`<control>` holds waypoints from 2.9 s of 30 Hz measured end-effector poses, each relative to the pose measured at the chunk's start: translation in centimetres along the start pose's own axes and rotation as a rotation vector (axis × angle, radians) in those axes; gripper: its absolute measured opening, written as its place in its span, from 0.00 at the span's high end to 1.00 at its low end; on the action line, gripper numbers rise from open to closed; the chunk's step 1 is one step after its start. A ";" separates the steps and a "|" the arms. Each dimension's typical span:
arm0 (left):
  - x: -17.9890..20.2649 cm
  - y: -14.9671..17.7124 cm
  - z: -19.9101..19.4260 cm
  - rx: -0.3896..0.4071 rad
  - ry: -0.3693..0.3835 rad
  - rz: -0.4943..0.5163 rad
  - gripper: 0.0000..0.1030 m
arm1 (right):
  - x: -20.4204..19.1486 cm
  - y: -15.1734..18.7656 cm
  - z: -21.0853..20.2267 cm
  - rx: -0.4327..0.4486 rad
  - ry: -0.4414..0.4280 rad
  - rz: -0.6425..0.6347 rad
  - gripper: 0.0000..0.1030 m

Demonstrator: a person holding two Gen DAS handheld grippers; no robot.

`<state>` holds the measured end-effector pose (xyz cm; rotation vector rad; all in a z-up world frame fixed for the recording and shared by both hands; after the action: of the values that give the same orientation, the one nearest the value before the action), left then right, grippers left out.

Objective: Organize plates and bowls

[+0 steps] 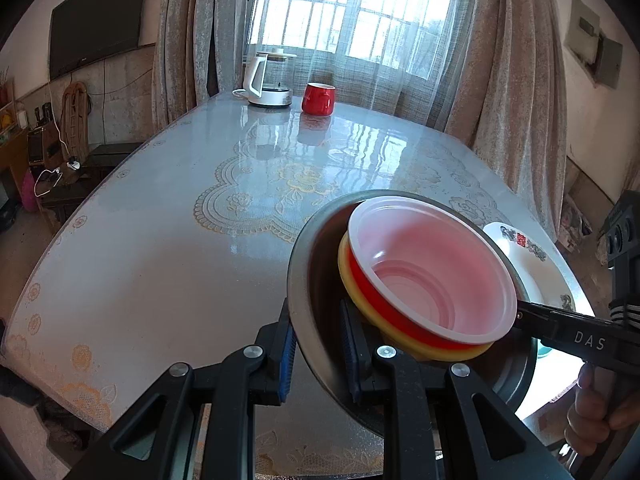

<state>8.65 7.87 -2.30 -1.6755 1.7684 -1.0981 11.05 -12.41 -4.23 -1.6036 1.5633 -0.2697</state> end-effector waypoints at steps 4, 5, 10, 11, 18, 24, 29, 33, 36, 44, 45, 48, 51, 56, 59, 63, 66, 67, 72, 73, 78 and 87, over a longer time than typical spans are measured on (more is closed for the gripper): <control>1.0 -0.3 0.1 0.000 0.015 0.015 0.80 | 0.6 -0.3 -1.0 0.020 0.011 0.011 0.83; 1.3 -0.3 0.1 0.000 0.019 0.018 0.80 | 0.7 -0.3 -1.2 0.023 0.013 0.013 0.83; 2.3 -0.5 0.1 0.001 0.035 0.027 0.80 | 1.3 -0.3 -2.1 0.039 0.023 0.023 0.83; 2.4 -0.5 0.0 0.002 0.038 0.030 0.79 | 1.4 -0.3 -2.3 0.042 0.024 0.024 0.83; 3.8 -1.2 -0.5 0.022 0.062 0.054 0.79 | 2.0 -0.5 -4.1 0.075 0.033 0.027 0.83; 5.5 -1.9 -0.5 0.031 0.095 0.081 0.79 | 3.0 -0.9 -5.7 0.110 0.053 0.040 0.83; 7.4 -2.3 -0.2 0.027 0.125 0.105 0.79 | 4.0 -1.0 -7.3 0.139 0.080 0.055 0.83; 9.0 -2.5 0.0 0.031 0.150 0.128 0.79 | 5.1 -1.1 -8.5 0.164 0.102 0.070 0.83; 10.1 -2.6 0.2 0.025 0.171 0.139 0.79 | 5.7 -1.1 -9.4 0.181 0.121 0.080 0.83; 13.6 -2.6 1.2 0.003 0.228 0.182 0.78 | 8.0 -0.8 -11.8 0.220 0.180 0.114 0.83; 14.1 -2.7 1.4 0.001 0.234 0.187 0.78 | 8.2 -0.8 -12.0 0.224 0.186 0.119 0.83; 15.2 -2.8 1.9 -0.007 0.249 0.204 0.78 | 9.0 -0.7 -12.9 0.237 0.206 0.132 0.83; 16.1 -2.8 2.4 -0.013 0.256 0.219 0.78 | 9.6 -0.8 -13.4 0.247 0.223 0.141 0.83; 17.3 -3.1 3.2 -0.024 0.267 0.239 0.78 | 10.6 -0.9 -13.8 0.256 0.243 0.156 0.83; 17.8 -3.6 3.7 -0.036 0.286 0.227 0.78 | 11.0 -1.3 -13.9 0.260 0.256 0.159 0.83; 18.6 -4.4 4.5 -0.052 0.318 0.210 0.79 | 11.5 -2.2 -14.4 0.278 0.275 0.160 0.83; 19.1 -4.7 5.1 -0.055 0.311 0.210 0.79 | 11.8 -2.6 -14.5 0.283 0.296 0.153 0.83; 19.2 -4.6 5.3 -0.061 0.305 0.212 0.79 | 12.0 -2.7 -14.3 0.278 0.296 0.155 0.83; 19.4 -3.2 7.0 -0.113 0.274 0.228 0.78 | 13.5 -2.2 -12.8 0.237 0.299 0.188 0.83; 19.4 -2.9 7.4 -0.127 0.273 0.226 0.78 | 13.8 -2.0 -12.4 0.227 0.301 0.192 0.83; 19.6 -1.5 8.7 -0.165 0.251 0.240 0.78 | 15.4 -1.1 -10.6 0.182 0.317 0.224 0.83; 20.4 -0.9 8.8 -0.156 0.246 0.257 0.77 | 16.6 -0.3 -10.3 0.178 0.360 0.226 0.83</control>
<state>13.16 -13.89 -2.78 -1.3914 2.2055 -1.1098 7.55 -31.58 -4.35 -1.2756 1.9163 -0.5806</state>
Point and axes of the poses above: each gripper's, at about its wrist camera, not at the fingertips, and z roughly the way its jaws point, x to its right, y to its underside, the point moved 4 cm from there along z, roughly the way its jaws point, and after that the axes turned 8 degrees about x, right-handed, at the moved point
